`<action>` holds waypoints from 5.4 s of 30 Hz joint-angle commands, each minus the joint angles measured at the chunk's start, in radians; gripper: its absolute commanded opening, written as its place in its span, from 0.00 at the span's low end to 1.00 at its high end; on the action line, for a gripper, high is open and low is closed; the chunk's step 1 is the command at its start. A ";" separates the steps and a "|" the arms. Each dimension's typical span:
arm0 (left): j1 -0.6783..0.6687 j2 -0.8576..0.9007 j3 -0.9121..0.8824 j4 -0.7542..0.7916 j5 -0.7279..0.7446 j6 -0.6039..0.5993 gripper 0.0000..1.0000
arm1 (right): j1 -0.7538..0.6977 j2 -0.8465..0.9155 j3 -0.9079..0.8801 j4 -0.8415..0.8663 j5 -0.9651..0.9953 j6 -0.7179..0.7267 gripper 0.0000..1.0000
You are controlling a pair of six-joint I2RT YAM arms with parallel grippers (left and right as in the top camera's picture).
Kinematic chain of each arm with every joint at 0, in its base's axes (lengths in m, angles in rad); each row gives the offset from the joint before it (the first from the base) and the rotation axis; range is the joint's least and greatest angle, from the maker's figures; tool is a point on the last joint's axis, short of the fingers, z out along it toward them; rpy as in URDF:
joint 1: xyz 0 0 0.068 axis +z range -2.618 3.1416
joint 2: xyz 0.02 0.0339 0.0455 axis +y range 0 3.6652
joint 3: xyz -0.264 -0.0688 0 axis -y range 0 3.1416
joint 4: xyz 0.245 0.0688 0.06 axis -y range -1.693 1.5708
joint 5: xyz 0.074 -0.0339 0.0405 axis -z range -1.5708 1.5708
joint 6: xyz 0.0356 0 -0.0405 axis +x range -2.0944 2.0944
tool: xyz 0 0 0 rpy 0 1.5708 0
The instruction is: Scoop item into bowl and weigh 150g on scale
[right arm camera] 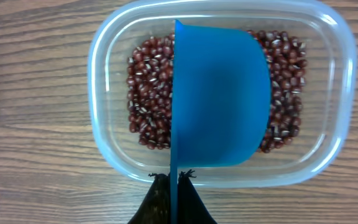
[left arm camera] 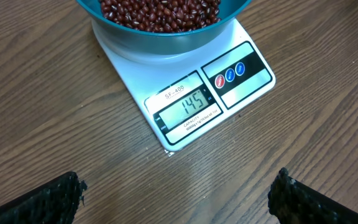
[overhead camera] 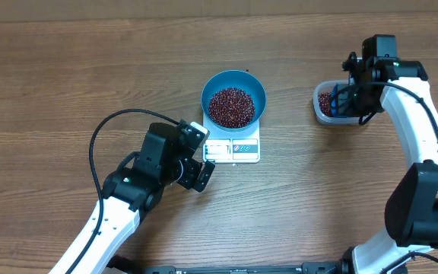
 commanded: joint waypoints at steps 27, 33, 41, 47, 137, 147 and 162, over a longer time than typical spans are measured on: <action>-0.005 -0.004 -0.003 0.004 -0.002 -0.017 1.00 | 0.004 0.005 0.002 -0.024 -0.211 -0.013 0.04; -0.005 -0.004 -0.003 0.004 -0.002 -0.017 1.00 | -0.040 0.005 0.045 -0.051 -0.203 0.023 0.04; -0.005 -0.004 -0.003 0.004 -0.002 -0.017 0.99 | -0.150 0.005 0.050 -0.060 -0.284 0.025 0.04; -0.005 -0.004 -0.003 0.004 -0.002 -0.017 0.99 | -0.210 0.005 0.050 -0.070 -0.454 -0.044 0.04; -0.005 -0.004 -0.003 0.004 -0.002 -0.017 1.00 | 0.496 -0.189 0.157 0.117 -0.086 0.114 0.04; -0.005 -0.004 -0.003 0.004 -0.002 -0.018 1.00 | 0.496 -0.186 0.157 0.119 -0.086 0.090 0.04; -0.005 -0.004 -0.003 0.004 -0.002 -0.017 1.00 | 0.496 -0.186 0.157 0.108 -0.087 -0.084 0.04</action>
